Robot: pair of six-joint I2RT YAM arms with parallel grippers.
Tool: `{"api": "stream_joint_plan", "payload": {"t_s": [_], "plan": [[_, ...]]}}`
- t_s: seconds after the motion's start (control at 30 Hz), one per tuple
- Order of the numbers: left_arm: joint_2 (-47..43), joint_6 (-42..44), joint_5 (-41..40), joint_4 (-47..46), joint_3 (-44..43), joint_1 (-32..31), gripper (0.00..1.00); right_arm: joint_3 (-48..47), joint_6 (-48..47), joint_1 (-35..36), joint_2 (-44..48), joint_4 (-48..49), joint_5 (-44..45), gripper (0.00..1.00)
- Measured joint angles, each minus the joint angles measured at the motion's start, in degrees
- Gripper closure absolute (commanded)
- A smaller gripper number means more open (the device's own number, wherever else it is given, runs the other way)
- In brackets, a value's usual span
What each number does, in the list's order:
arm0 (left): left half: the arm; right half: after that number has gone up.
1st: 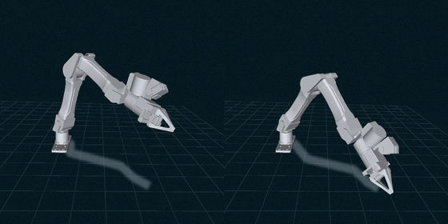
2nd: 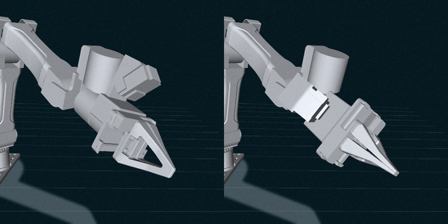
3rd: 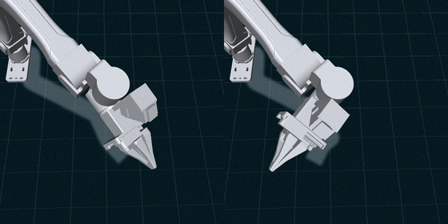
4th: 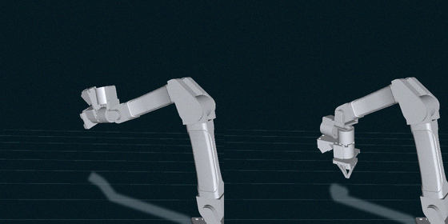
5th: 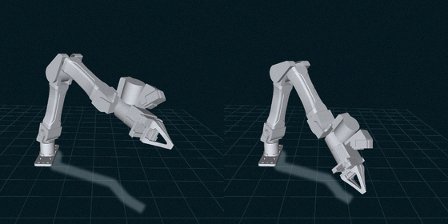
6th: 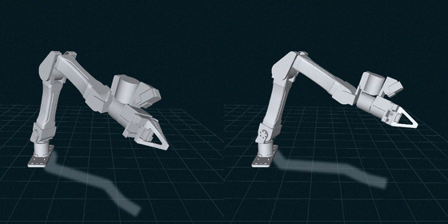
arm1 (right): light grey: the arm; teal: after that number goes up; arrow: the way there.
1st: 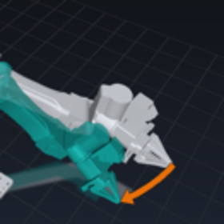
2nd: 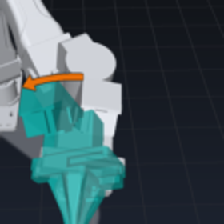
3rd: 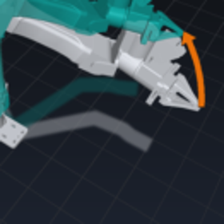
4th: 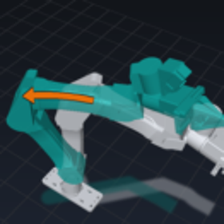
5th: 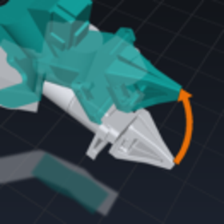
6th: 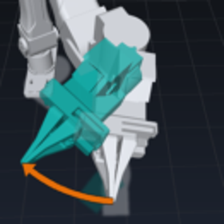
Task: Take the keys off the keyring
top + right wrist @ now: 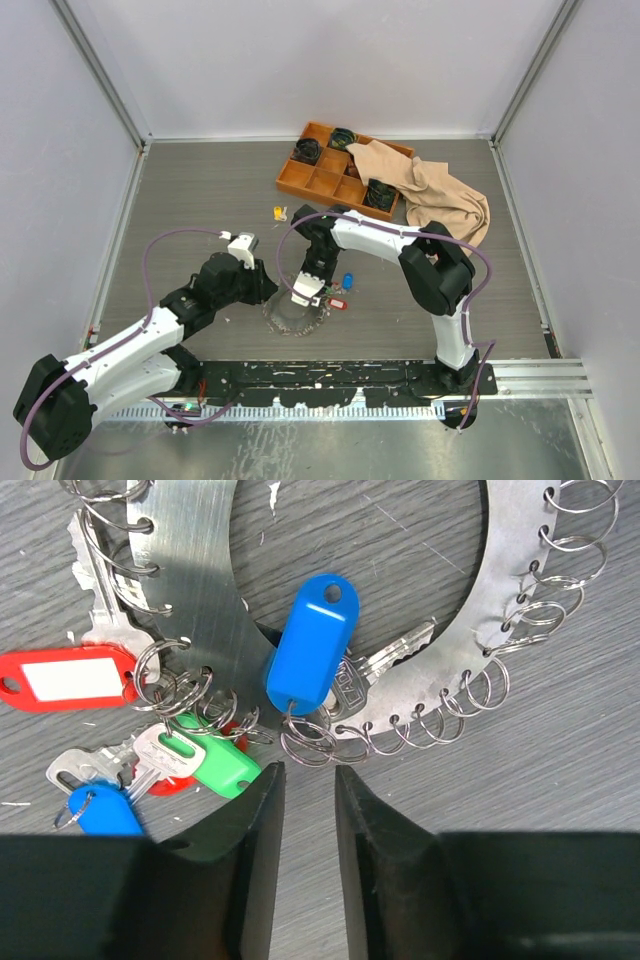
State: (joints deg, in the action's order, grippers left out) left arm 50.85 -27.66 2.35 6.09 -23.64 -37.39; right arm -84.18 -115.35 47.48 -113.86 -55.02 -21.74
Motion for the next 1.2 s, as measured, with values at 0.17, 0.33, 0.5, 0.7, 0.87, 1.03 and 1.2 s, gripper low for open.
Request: {"api": "stream_joint_plan", "payload": {"t_s": [0.17,0.33,0.5,0.7,0.87,1.03,1.2], "plan": [[0.0,0.0,0.1,0.0,0.0,0.0,0.71,0.0,-0.2,0.0,0.0,0.5,-0.6,0.65],[0.0,0.0,0.1,0.0,0.0,0.0,0.71,0.0,-0.7,0.0,0.0,0.5,-1.1,0.65],[0.2,0.0,0.1,0.0,0.0,0.0,0.71,0.0,-1.4,0.4,-0.2,0.5,-1.4,0.67],[0.2,0.0,0.1,0.0,0.0,0.0,0.71,0.0,-1.8,1.5,-1.3,0.3,-1.4,0.74],[-0.2,0.0,0.1,0.0,0.1,0.0,0.71,0.0,-1.8,1.6,-1.4,-0.2,-1.2,0.82],[-0.3,0.0,0.1,0.0,0.1,0.0,0.71,0.0,-1.9,1.6,-1.4,-0.5,-0.7,0.91],[-0.4,0.0,0.1,0.0,0.2,0.0,0.71,-0.5,-1.7,1.6,-1.4,-1.0,-0.2,0.99]]}}
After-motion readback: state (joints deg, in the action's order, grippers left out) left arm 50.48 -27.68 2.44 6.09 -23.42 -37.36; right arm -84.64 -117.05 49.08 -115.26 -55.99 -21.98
